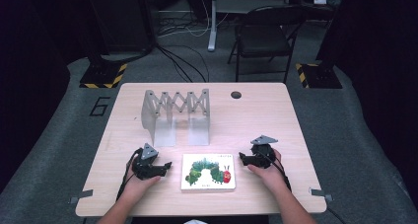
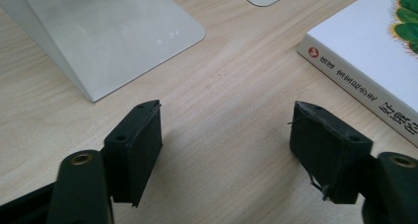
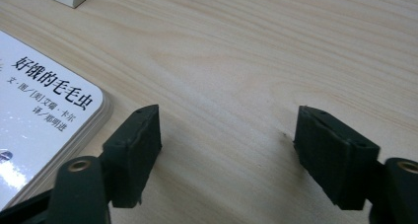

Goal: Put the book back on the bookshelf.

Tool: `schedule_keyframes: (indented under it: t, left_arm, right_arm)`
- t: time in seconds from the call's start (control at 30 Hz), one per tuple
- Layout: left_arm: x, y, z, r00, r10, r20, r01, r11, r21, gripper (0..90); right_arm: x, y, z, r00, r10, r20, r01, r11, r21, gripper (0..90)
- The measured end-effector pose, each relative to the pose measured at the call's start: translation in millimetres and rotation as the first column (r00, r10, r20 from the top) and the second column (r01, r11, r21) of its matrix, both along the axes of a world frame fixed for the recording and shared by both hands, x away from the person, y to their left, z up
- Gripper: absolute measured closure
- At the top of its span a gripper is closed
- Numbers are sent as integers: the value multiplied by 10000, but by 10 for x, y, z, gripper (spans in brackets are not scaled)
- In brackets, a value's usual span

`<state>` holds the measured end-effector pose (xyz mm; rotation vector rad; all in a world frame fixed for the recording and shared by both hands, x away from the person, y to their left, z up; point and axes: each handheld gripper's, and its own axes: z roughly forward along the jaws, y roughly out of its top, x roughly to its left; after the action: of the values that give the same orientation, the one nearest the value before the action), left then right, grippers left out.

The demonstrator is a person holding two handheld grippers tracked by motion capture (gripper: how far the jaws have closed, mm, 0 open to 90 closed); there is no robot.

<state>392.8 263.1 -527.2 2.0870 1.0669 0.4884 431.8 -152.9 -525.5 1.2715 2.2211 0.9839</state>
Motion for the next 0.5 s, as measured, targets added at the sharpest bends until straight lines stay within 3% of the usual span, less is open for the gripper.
schedule_keyframes:
  t: [0.1,0.17,0.2,0.3,0.37,0.5]
  left_arm:
    - [-5,-10,6,10000,36,62,-37,10000,25,354]
    - [-9,-9,26,9998,-93,-149,93,10000,2,366]
    - [-14,-16,29,9998,-74,-203,71,9999,-127,367]
    - [-40,-30,69,9996,-59,-261,50,9994,-336,373]
    - [-75,-51,125,9995,-9,-305,-12,9977,-685,386]
    - [-108,-91,194,9995,-133,-269,115,9977,-661,388]
  right_arm:
    - [-17,7,18,10000,-6,-93,5,10000,-42,322]
    - [-15,-12,33,9999,130,-96,-131,9998,-166,367]
    - [-19,-2,41,9997,-109,-209,108,9999,-39,383]
    - [-18,-25,58,9994,-220,-267,215,9996,-183,401]
    - [-35,-15,80,9991,-349,-247,345,9993,-139,409]
    - [-67,16,130,9993,-248,-274,244,9996,-149,412]
